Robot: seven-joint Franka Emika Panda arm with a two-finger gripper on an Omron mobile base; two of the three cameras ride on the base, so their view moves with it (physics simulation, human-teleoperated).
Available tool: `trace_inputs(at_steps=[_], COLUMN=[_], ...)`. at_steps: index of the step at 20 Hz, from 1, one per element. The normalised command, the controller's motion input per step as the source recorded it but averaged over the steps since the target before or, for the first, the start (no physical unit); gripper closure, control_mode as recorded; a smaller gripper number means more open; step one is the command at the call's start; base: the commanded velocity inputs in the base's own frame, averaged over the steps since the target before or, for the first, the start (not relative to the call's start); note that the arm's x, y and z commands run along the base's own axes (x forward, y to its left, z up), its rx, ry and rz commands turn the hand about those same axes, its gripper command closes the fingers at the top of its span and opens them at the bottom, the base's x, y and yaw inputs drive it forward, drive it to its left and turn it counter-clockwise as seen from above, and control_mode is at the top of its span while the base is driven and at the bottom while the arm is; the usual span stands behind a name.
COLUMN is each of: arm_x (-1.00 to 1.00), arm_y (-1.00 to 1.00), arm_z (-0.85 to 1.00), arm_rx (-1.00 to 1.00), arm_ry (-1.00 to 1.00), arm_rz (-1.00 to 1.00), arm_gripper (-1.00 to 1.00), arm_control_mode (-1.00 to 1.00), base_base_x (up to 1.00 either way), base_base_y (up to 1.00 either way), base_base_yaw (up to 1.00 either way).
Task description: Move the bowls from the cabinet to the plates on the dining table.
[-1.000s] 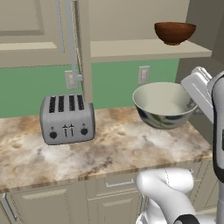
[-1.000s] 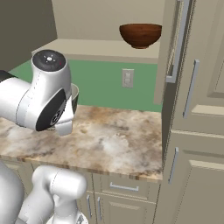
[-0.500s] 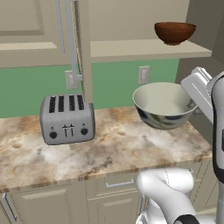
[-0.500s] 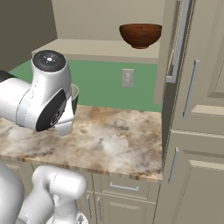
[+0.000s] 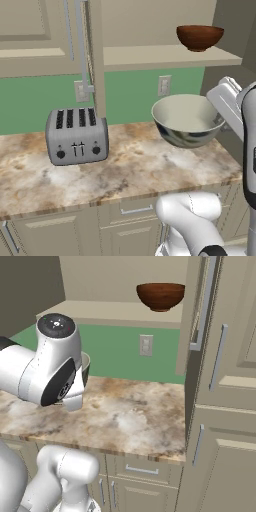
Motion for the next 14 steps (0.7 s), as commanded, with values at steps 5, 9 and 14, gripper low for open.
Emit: trace_inputs(at_steps=[5,9,14], arm_x=[0.0,0.0,0.0], arm_y=[0.0,0.0,0.0], arm_z=[0.0,0.0,0.0], arm_rx=[0.0,0.0,0.0], arm_ry=[0.0,0.0,0.0], arm_rz=[0.0,0.0,0.0], arm_gripper=[1.0,1.0,1.0], arm_control_mode=[1.0,1.0,1.0], base_base_x=[-0.24,-0.77,-0.99], base_base_y=[0.0,0.0,0.0], base_base_yaw=[0.0,0.0,0.0])
